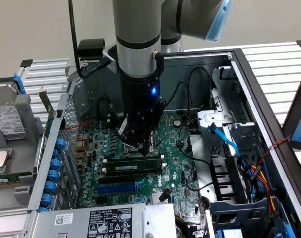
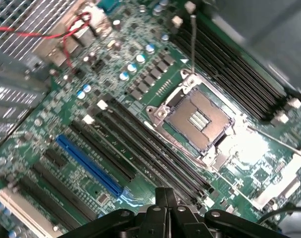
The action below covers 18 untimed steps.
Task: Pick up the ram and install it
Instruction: 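Press down the ram until it locks into place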
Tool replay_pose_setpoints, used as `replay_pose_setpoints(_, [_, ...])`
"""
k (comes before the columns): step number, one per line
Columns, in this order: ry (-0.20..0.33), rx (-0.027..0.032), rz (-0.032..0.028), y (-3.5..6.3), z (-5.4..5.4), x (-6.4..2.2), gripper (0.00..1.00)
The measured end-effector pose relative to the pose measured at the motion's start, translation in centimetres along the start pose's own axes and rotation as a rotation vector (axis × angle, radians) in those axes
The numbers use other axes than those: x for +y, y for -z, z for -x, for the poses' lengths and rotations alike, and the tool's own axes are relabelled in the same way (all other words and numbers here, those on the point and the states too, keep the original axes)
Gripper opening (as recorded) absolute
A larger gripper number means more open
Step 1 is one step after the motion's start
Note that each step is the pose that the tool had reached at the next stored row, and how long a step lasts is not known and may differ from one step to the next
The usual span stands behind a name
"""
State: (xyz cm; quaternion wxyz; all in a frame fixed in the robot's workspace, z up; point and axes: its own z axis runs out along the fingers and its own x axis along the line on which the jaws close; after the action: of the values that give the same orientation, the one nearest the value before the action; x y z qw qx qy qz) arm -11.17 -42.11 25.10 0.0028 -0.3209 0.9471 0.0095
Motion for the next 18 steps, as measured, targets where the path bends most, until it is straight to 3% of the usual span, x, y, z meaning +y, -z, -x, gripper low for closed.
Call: replay_pose_setpoints(18, [-0.322, -0.0052, -0.0037, -0.13, 0.0, 0.0, 0.11])
